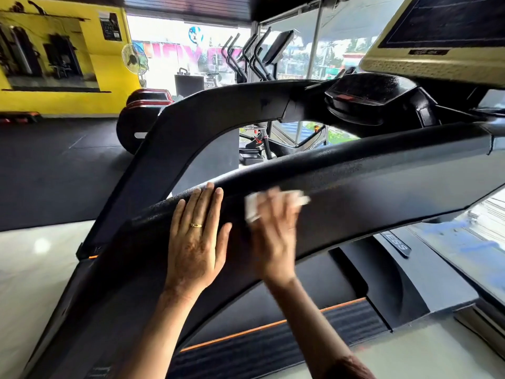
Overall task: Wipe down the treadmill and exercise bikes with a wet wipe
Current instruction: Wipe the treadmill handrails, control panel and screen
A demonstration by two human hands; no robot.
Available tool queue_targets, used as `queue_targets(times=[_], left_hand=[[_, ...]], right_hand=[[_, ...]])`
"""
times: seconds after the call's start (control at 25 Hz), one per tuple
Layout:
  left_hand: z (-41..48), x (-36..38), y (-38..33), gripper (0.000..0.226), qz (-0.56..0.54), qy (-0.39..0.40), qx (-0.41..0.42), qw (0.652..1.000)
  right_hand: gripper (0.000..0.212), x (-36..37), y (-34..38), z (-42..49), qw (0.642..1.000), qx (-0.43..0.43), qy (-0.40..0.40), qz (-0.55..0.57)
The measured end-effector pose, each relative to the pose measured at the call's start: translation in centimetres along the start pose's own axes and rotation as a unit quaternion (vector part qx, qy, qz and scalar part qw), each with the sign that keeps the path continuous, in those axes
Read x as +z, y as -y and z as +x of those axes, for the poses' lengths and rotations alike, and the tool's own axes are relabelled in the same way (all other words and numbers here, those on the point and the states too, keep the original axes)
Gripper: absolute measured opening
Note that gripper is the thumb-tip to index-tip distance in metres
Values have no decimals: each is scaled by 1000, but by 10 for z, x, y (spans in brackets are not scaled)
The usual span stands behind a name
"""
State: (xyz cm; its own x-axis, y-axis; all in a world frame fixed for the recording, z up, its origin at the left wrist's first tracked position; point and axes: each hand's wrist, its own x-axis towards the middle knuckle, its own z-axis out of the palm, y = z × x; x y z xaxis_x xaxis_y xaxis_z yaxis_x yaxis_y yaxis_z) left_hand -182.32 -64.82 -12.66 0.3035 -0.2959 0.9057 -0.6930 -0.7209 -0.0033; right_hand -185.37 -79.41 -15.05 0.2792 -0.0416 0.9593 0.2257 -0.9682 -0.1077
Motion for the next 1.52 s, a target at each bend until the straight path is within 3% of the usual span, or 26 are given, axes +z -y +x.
queue_targets(times=[0.04, 0.12, 0.2, 0.28, 0.32, 0.36, 0.44, 0.52, 0.56, 0.6, 0.68, 0.72, 0.76, 0.84, 0.88, 0.96, 1.04, 1.16, 1.2, 1.32, 1.36, 1.44, 1.52], left_hand=[[-4, 0, 1, 51, 6, 1, 11, 1000], [-11, -1, 8, 50, 16, -2, 35, 999], [-21, -1, 13, 50, 22, -2, 41, 999], [-33, 1, 12, 52, 30, 2, 29, 999], [-40, 3, 10, 53, 34, 3, 22, 999], [-45, 5, 9, 55, 37, 4, 16, 999], [-52, 7, 11, 57, 42, 3, 17, 999], [-55, 9, 14, 58, 55, -4, 25, 998], [-56, 11, 15, 59, 63, -7, 26, 998], [-57, 13, 15, 59, 71, -12, 23, 997], [-60, 17, 11, 60, 79, -24, 11, 997], [-61, 19, 8, 60, 79, -28, 4, 996], [-62, 21, 5, 60, 77, -31, -2, 997], [-66, 24, 3, 60, 65, -30, -7, 997], [-69, 25, 3, 60, 58, -26, -5, 998], [-77, 27, 6, 60, 61, -21, 6, 998], [-84, 29, 9, 60, 80, -18, 22, 996], [-88, 32, 4, 59, 75, -17, 12, 997], [-87, 33, 0, 59, 63, -20, 2, 998], [-86, 38, -10, 57, 17, -18, -18, 1000], [-86, 40, -12, 56, 12, -18, -13, 1000], [-86, 46, -19, 56, 22, -19, 17, 999], [-84, 53, -30, 60, 22, -15, 50, 998]], right_hand=[[37, 3, 8, -13, 996, -84, 34, -4], [36, 0, -14, -22, 990, -123, 50, -51], [38, -10, -39, -19, 997, 13, -9, -71], [44, -10, -37, -9, 978, 185, -93, -11], [45, -3, -25, -9, 976, 194, -99, 21], [43, 4, -10, -13, 986, 141, -75, 37], [37, 15, 4, -42, 999, -44, 9, 30], [37, 11, -24, -75, 989, -129, 63, -26], [37, 5, -42, -87, 991, -102, 68, -54], [38, -2, -54, -92, 996, -22, 53, -67], [41, -9, -63, -72, 980, 191, -49, -37], [41, -6, -54, -54, 965, 244, -90, -10], [40, -1, -39, -38, 970, 225, -95, 11], [37, 11, -8, -33, 1000, 19, -5, 22], [36, 14, -2, -47, 995, -82, 49, 23], [34, 7, -22, -83, 981, -159, 108, -17], [37, -7, -56, -99, 992, -74, 78, -66], [43, -11, -66, -64, 978, 200, -59, -23], [42, -5, -56, -56, 979, 195, -64, -4], [35, 11, -27, -88, 995, -67, 68, 17], [34, 9, -29, -106, 989, -104, 101, 6], [35, -1, -52, -122, 994, -49, 91, -32], [40, -9, -78, -106, 990, 133, -15, -38]])
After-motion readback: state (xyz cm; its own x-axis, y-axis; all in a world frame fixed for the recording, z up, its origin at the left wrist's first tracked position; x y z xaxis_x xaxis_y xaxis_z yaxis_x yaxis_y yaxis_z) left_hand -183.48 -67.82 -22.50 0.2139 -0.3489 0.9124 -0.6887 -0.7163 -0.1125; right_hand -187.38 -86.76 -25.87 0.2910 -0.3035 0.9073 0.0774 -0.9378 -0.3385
